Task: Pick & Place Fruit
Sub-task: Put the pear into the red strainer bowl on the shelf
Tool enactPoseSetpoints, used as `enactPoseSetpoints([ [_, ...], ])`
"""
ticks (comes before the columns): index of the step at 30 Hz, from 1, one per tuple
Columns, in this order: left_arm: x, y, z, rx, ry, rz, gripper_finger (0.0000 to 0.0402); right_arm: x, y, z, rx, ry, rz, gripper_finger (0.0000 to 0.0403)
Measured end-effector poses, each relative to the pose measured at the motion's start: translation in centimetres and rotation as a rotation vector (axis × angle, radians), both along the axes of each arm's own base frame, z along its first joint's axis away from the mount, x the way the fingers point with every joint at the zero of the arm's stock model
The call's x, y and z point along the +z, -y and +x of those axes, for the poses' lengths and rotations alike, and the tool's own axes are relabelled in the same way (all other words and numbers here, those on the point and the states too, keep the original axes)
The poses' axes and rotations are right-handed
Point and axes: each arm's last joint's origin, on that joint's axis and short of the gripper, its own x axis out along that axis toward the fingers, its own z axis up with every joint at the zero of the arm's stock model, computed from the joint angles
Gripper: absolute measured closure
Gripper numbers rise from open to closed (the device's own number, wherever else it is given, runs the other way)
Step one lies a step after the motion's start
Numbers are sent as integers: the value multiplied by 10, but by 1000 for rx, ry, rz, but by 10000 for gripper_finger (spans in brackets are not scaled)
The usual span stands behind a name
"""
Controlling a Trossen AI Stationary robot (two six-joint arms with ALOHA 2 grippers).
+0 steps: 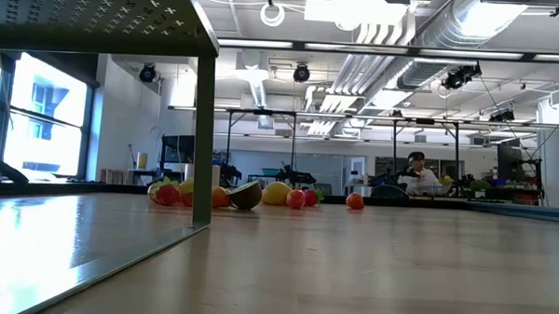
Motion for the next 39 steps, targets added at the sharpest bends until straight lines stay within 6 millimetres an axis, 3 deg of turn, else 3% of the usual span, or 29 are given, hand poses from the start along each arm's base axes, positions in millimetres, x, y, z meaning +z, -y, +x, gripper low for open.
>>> enactPoseSetpoints([
  [17, 2, 0, 2, 32, 34, 3, 80, 0, 0, 0, 1, 0, 0, 41],
  [25, 7, -1, 8, 121, 172, 61, 80, 0, 0, 0, 2, 0, 0, 41],
  [39, 34, -28, -18, 291, 404, 86, 80, 0, 0, 0, 2, 0, 0, 41],
])
